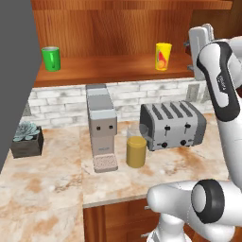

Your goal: There is a tray on the dining counter. Grab the cup, mug, and pitcher and place them on the tray. The pitcher may be placed next to the tray if it cannot fit the tray.

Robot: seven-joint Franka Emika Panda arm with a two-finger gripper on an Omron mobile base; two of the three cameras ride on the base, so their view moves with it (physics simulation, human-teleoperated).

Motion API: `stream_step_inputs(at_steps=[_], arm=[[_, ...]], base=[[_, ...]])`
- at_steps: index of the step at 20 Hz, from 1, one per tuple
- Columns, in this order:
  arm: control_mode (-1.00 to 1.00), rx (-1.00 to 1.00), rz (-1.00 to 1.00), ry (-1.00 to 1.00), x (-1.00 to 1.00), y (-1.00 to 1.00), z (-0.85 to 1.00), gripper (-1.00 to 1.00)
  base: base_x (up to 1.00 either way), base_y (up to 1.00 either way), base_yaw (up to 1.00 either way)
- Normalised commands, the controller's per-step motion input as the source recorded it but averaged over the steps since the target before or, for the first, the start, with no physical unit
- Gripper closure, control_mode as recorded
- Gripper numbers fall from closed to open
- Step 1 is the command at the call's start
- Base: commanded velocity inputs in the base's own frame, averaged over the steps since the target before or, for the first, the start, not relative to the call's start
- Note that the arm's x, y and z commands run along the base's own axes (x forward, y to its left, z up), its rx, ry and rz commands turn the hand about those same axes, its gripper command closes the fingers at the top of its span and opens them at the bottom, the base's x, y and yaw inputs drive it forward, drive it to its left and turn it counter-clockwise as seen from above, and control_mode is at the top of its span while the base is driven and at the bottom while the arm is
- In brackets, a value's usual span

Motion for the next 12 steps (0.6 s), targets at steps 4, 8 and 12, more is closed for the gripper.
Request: stream_step_inputs(at_steps=[4,8,12], arm=[[-1.0,0.0,0.0,0.0,0.29,0.04,0.0,-1.0],[-1.0,0.0,0.0,0.0,0.27,0.02,0.0,-1.0],[-1.0,0.0,0.0,0.0,0.22,0.0,0.0,-1.0]], base=[[0.0,0.0,0.0],[0.0,0.0,0.0],[0.0,0.0,0.0]])
